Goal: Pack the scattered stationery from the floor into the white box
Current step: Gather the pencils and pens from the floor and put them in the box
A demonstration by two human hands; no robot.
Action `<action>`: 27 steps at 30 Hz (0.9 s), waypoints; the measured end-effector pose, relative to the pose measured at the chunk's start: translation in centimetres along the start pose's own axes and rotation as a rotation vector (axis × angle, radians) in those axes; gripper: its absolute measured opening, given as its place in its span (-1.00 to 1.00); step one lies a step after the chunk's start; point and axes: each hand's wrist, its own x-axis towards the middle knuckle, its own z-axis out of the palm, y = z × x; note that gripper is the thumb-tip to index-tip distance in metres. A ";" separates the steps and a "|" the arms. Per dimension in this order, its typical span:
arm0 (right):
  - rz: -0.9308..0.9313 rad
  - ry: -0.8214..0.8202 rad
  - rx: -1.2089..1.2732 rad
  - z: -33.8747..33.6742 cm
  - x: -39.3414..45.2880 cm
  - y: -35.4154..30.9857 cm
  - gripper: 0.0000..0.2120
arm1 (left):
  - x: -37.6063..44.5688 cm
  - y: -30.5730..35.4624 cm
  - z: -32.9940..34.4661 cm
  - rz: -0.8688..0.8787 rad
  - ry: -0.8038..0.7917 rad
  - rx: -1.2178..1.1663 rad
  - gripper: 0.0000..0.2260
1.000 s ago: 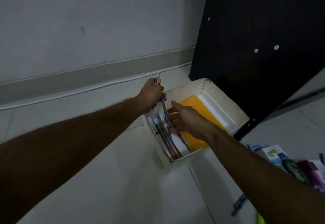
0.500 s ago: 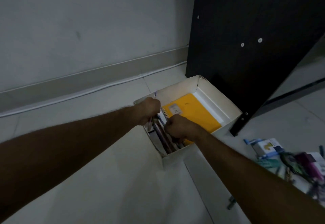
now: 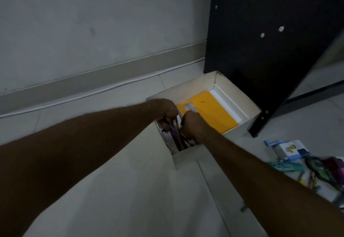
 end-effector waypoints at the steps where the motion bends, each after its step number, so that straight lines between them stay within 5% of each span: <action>1: -0.001 0.014 0.000 -0.1 0.1 0.1 -0.56 | 0.0 0.0 -0.1 -0.014 -0.029 -0.032 -0.53; 5: -0.024 0.010 0.005 -1.4 -0.6 0.8 -0.60 | -1.5 1.5 0.5 0.068 0.026 0.366 -0.58; 8: 0.012 0.005 0.022 -2.5 -1.2 1.1 -0.80 | -1.7 2.2 0.9 -0.163 0.113 -0.103 -0.71; 9: -0.009 0.016 0.024 -2.8 -1.5 1.3 -0.98 | -0.7 1.7 0.9 -0.151 0.215 0.021 -0.74; 12: -0.030 0.017 0.015 -3.4 -2.0 2.2 -0.71 | -1.4 1.3 1.0 -0.099 0.231 0.191 -0.67; 16: -0.078 0.050 0.002 -4.0 -3.0 3.0 -0.74 | -1.6 1.8 1.7 0.087 0.205 0.272 -0.50; 19: -0.145 0.144 0.005 -4.9 -4.2 3.7 -0.79 | -2.2 3.5 2.0 0.208 0.236 0.261 -0.55; 24: -0.301 0.311 -0.048 -8.6 -9.2 6.1 -0.87 | -2.6 7.7 3.1 0.478 0.655 0.155 -0.83; 27: -0.309 0.275 -0.111 -11.4 -13.2 9.0 -0.89 | -3.8 11.9 4.1 0.607 0.775 0.094 -0.88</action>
